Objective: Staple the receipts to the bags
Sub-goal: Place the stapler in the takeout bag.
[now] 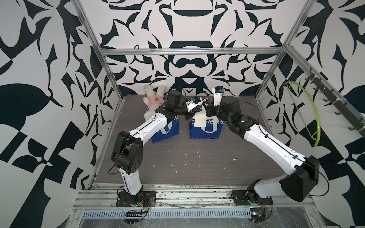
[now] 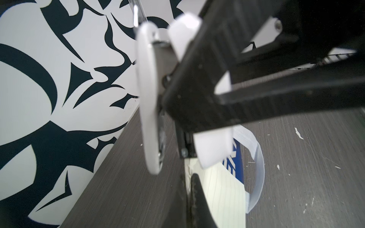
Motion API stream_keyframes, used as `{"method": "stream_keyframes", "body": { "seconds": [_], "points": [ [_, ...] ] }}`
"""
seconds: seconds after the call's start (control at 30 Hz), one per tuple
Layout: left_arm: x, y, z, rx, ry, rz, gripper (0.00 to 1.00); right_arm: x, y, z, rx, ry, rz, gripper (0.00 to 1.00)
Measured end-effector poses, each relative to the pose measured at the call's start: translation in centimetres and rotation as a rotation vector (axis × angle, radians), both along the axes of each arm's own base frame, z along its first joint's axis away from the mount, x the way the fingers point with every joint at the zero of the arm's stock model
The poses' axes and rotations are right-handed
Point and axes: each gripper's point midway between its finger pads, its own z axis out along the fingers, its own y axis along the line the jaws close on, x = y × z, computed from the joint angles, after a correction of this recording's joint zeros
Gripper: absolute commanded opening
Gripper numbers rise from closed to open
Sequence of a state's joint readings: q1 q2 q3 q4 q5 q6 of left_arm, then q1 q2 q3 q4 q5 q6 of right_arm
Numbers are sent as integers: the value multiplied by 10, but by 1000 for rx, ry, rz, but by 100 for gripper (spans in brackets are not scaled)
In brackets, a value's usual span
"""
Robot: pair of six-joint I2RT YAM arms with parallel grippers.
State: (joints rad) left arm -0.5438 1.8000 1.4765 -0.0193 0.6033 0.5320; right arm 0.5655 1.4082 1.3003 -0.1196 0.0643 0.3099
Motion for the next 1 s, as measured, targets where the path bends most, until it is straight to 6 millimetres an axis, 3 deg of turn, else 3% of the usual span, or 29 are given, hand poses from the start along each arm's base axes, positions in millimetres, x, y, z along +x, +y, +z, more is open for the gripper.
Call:
{"method": "stream_keyframes", "body": {
  "seconds": [0.3,0.87,0.9,1.0],
  "points": [
    [1,0,0,4,-4,4,0,7,-1,-25,-79,93,-25,0],
    [2,-3,3,-7,-32,8,0,4,-10,-49,-177,206,-64,0],
    [3,-2,3,-6,-31,13,0,6,-8,-50,-182,212,-61,3],
    [5,-1,2,-6,-27,25,0,9,-4,-50,-183,221,-51,25]
  ]
}}
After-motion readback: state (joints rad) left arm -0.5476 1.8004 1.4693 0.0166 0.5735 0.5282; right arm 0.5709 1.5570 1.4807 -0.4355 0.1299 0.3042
